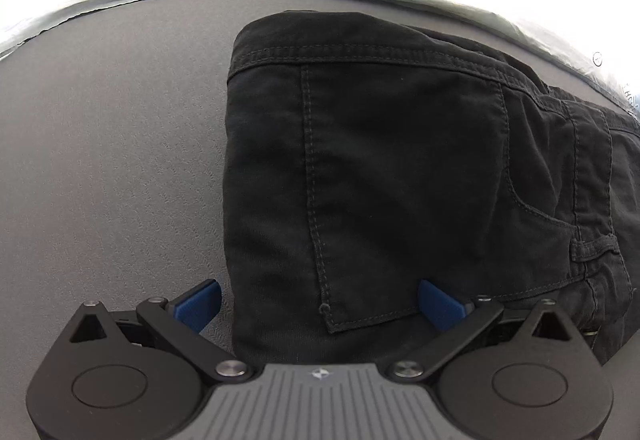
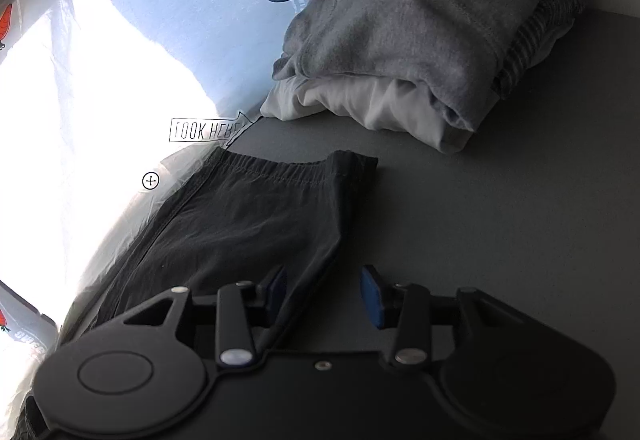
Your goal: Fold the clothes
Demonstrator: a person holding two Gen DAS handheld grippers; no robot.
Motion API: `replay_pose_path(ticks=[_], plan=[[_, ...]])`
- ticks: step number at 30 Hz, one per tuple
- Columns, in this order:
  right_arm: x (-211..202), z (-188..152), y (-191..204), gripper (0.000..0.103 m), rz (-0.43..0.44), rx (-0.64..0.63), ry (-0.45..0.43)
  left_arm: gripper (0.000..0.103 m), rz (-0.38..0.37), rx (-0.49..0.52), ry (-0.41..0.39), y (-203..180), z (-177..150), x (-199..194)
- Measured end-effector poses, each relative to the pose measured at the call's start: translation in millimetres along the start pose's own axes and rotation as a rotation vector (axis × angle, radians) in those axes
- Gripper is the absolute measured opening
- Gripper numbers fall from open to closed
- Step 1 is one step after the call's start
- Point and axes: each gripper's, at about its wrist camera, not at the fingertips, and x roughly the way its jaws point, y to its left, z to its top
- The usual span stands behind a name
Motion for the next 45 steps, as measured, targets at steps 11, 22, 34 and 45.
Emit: replay_pose_path(ticks=[11, 22, 34, 45], plan=[[62.1, 37.3, 18.4, 0.049, -0.139, -0.122, -0.081, 0.103, 0.007, -0.005, -0.003, -2.8, -0.3, 1.1], [65.3, -23.6, -78.1, 0.018, 0.527, 1.113, -0.053, 0.103, 0.005, 0.004, -0.022, -4.2, -0.2, 1.6], [12.3, -54.9, 24.5, 0.019, 0.792, 1.08, 0.123, 0.103, 0.0, 0.002, -0.071, -5.8, -10.1, -0.5], [-29.0, -126.6, 109.5, 0.019, 0.891, 1.091, 0.389, 0.103, -0.022, 0.011, -0.097, 0.7, -26.0, -6.6]])
